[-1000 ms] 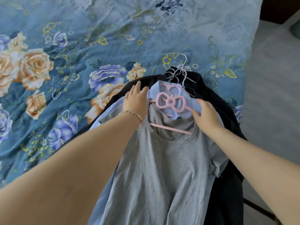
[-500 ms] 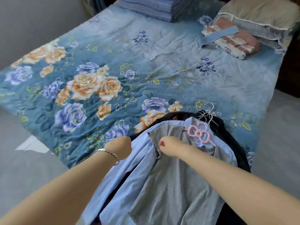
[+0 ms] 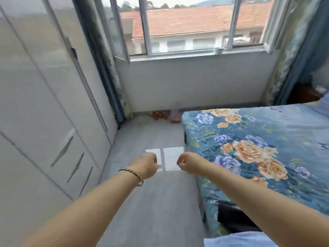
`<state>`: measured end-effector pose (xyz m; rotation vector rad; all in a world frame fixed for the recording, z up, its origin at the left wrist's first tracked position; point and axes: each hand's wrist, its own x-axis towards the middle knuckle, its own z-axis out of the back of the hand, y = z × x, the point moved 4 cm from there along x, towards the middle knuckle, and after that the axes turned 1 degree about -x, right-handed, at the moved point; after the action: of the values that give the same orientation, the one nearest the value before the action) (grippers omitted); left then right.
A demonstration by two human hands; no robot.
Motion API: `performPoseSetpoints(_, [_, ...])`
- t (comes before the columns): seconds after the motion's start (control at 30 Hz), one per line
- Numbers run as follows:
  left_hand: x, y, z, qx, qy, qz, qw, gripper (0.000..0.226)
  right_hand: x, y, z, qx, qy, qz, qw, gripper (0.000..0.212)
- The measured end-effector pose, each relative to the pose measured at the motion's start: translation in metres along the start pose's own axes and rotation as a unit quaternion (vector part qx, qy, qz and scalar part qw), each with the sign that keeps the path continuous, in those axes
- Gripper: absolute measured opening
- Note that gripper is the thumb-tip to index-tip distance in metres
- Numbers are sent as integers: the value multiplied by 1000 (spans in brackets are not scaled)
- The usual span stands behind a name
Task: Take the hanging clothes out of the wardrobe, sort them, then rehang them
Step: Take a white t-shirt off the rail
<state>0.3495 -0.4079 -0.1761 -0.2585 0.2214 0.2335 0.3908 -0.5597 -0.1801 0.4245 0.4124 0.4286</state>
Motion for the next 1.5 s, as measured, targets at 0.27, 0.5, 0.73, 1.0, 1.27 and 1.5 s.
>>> performPoseSetpoints(0.27, [-127, 252, 127, -46, -137, 273, 951, 27, 59, 295, -40, -133, 76, 269, 951, 30])
performPoseSetpoints(0.5, [-261, 373, 182, -32, -220, 476, 851, 24, 36, 496, -95, -281, 74, 491, 821, 31])
performPoseSetpoints(0.73, [-389, 414, 220, -15, -271, 605, 748, 17, -34, 637, -138, -280, 78, 634, 716, 29])
performPoseSetpoints(1.0, [-510, 467, 268, 7, -365, 672, 644, 21, -129, 782, -149, -185, 107, 718, 663, 31])
performPoseSetpoints(1.27, [-584, 530, 362, 111, -450, 654, 598, 20, -182, 932, -150, 21, 147, 696, 702, 36])
performPoseSetpoints(1.5, [-611, 574, 409, 152, -452, 647, 596, 23, -217, 1015, -171, 93, 242, 629, 733, 41])
